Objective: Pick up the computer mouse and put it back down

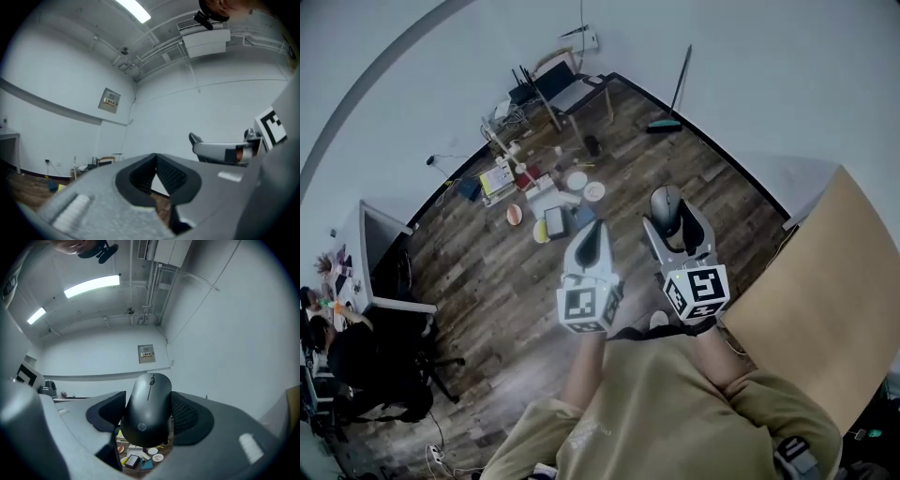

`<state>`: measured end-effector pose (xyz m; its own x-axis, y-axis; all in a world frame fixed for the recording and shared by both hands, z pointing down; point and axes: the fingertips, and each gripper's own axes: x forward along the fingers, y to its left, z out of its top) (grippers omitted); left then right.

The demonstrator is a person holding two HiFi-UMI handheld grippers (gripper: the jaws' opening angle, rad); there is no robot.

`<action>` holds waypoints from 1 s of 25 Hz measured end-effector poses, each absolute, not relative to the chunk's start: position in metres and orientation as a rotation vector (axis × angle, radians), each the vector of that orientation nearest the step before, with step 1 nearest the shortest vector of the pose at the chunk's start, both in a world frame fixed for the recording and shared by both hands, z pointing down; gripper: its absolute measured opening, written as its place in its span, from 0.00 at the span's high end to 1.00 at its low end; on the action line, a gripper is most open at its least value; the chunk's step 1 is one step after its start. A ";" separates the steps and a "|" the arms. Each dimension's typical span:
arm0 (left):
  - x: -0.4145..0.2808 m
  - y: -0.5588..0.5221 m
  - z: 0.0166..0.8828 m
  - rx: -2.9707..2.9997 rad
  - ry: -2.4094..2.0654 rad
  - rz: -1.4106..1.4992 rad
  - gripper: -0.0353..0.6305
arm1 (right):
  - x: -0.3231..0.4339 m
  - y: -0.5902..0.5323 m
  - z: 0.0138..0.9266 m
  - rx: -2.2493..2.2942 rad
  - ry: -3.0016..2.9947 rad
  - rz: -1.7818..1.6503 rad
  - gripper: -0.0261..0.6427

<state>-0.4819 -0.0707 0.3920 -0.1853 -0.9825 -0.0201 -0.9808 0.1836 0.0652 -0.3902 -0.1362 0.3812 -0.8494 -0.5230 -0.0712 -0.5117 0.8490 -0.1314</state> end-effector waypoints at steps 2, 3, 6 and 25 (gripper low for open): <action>-0.474 -0.109 0.393 2.077 -2.306 -0.088 0.94 | -0.380 -0.166 0.384 -0.924 2.894 -0.178 0.50; -0.468 -0.130 0.395 2.124 -2.253 -0.080 0.94 | -0.373 -0.180 0.387 -0.982 2.879 -0.182 0.50; -0.439 -0.195 0.403 2.271 -2.072 -0.067 0.94 | -0.344 -0.222 0.397 -1.169 2.818 -0.201 0.50; -0.141 -0.469 0.462 2.860 -0.924 0.053 0.94 | -0.045 -0.416 0.474 -2.308 2.152 -0.402 0.50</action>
<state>-0.1412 -0.4688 0.4625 0.8111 -0.5800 0.0754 -0.5848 -0.8025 0.1180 -0.0452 -0.4159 0.4737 0.0532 -0.9762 0.2103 -0.9862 -0.0844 -0.1422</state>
